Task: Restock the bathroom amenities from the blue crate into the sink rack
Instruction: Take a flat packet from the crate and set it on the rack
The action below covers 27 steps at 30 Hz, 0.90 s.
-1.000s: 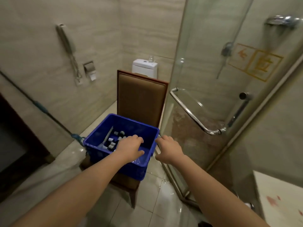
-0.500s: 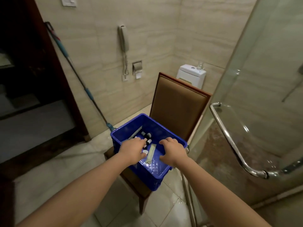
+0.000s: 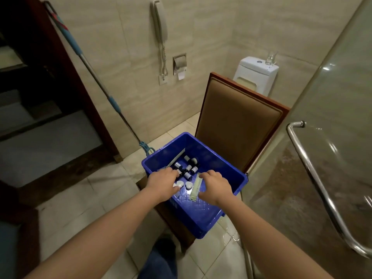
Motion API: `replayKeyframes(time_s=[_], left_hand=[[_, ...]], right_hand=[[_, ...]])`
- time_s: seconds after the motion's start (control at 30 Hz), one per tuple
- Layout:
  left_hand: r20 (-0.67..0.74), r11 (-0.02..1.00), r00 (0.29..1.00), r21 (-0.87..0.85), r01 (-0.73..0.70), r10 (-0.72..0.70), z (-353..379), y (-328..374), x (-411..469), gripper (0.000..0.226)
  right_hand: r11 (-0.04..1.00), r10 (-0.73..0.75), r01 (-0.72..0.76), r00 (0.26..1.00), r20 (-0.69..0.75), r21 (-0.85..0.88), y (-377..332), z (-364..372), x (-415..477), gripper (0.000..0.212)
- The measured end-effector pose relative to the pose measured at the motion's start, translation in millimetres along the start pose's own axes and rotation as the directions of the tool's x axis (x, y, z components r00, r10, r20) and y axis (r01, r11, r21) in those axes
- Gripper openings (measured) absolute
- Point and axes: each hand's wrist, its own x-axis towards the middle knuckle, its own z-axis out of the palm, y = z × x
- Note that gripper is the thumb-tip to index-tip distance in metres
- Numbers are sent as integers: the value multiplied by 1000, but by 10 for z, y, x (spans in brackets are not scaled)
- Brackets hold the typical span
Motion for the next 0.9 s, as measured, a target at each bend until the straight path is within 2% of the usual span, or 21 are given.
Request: replayKeyframes(time_s=[0.27, 0.47, 0.9], left_hand=[[136, 998, 989, 7, -56, 55, 171, -448, 1206, 51], [211, 995, 972, -12, -102, 102, 447, -739, 2021, 53], [421, 997, 906, -79, 0, 33, 1485, -1008, 2983, 61]], right_hand=[[988, 123, -131, 988, 91, 83, 77, 124, 1047, 62], [949, 255, -285, 945, 206, 132, 224, 360, 1681, 66], [828, 414, -512, 833, 367, 229, 533, 1305, 2484, 56]])
